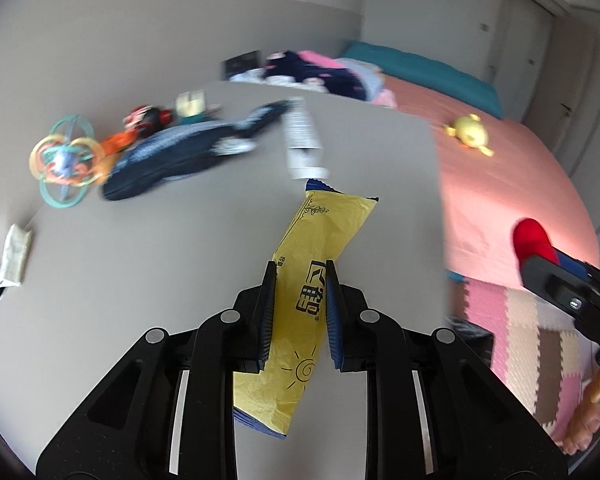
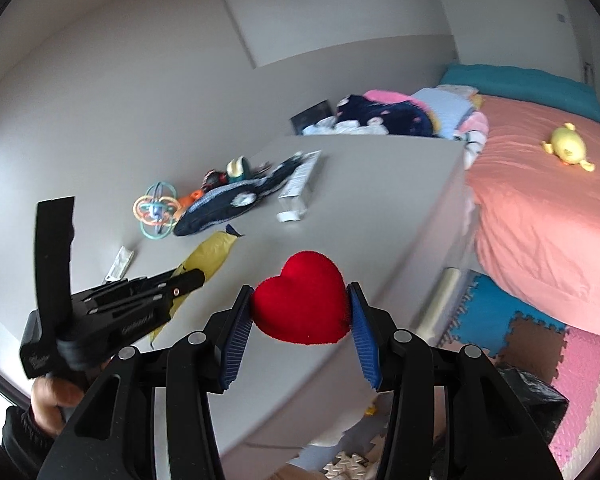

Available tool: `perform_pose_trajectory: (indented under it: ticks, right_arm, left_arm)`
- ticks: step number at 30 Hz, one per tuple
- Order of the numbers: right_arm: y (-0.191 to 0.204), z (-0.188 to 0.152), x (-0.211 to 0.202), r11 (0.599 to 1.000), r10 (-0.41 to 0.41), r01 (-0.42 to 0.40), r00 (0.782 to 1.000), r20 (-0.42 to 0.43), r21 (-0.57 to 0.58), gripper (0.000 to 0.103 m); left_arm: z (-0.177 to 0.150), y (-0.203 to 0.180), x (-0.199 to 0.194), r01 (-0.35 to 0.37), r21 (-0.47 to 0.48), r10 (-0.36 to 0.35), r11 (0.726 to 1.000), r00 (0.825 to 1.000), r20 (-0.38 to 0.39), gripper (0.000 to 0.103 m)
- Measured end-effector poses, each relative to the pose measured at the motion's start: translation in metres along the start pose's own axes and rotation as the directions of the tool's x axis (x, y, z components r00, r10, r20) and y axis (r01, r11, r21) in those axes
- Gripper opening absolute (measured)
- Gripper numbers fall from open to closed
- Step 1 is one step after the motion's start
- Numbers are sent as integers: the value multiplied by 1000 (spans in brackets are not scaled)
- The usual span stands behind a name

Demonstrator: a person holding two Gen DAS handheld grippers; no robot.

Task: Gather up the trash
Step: 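Carry the heart and packet over the black bin and open both tools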

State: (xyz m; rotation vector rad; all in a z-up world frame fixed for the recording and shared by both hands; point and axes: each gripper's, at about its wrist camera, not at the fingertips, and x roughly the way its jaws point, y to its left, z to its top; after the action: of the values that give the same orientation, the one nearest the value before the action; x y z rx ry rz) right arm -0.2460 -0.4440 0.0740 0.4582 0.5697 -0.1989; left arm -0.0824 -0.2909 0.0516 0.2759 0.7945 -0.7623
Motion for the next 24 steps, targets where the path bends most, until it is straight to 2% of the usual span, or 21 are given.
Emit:
perform_pose_trajectory:
  ticks: [4, 9, 17, 24]
  right_arm:
    - [-34, -5, -31, 998, -49, 48, 998, 32, 40, 49]
    - [-84, -19, -72, 985, -140, 133, 988, 63, 106, 49]
    - [-159, -53, -121, 941, -282, 267, 958, 47, 209, 49]
    - [-213, -84, -137, 891, -363, 348, 932, -4, 290, 49]
  left_arm:
    - [-2, -56, -1, 63, 70, -63, 996, 998, -3, 22]
    - [-12, -127, 4, 142, 161, -140, 977, 990, -25, 22]
    - [-46, -233, 36, 297, 268, -267, 916, 953, -144, 22]
    - [-86, -288, 68, 370, 333, -294, 867, 920, -257, 22]
